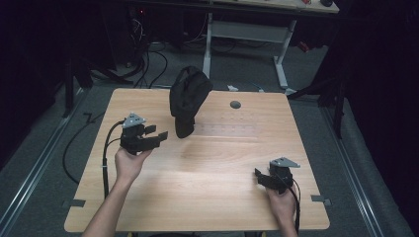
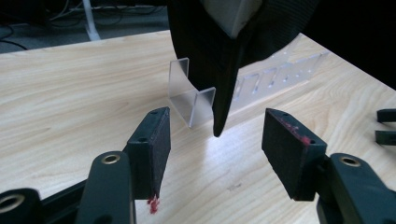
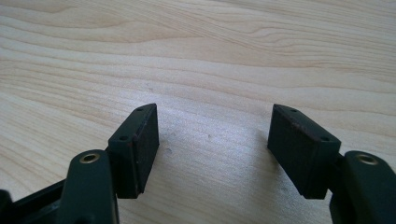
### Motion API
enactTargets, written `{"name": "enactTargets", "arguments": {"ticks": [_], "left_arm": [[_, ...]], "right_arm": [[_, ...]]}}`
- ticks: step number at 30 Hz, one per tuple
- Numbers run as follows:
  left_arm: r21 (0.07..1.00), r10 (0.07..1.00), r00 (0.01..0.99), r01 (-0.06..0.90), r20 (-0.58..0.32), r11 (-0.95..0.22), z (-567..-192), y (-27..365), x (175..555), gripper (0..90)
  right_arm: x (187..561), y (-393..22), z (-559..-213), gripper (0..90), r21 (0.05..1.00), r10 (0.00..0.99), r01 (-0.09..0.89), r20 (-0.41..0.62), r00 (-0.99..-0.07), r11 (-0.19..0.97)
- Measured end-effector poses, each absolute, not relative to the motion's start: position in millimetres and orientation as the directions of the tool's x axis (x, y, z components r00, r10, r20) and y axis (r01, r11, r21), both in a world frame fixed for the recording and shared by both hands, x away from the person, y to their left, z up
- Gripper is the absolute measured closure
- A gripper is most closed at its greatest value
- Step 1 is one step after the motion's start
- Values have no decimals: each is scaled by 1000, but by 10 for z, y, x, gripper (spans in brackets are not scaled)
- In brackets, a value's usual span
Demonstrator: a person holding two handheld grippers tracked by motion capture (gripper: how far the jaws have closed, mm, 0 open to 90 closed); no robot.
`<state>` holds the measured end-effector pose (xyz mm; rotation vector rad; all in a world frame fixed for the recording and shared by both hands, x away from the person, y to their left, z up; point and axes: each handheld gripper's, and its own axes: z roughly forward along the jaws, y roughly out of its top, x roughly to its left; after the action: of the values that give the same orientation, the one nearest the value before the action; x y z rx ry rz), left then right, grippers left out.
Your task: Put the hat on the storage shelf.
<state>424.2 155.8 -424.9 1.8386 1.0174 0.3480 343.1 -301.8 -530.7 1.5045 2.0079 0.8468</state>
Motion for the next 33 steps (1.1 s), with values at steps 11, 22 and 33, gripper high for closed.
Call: {"name": "enactTargets", "arguments": {"ticks": [11, 22, 33], "left_arm": [[855, 773, 611, 482, -170, -192, -4282, 1626, 4063, 413], [850, 776, 606, 490, -176, -190, -4352, 1689, 3913, 410], [846, 781, 593, 504, -195, -172, -4450, 1744, 3806, 410]], "right_arm": [[3431, -3017, -5307, 339, 725, 961, 658, -18, -276, 203], [3433, -3016, -5307, 339, 725, 959, 657, -16, -283, 206], [3434, -3014, -5307, 339, 725, 958, 657, -15, -286, 208]]}}
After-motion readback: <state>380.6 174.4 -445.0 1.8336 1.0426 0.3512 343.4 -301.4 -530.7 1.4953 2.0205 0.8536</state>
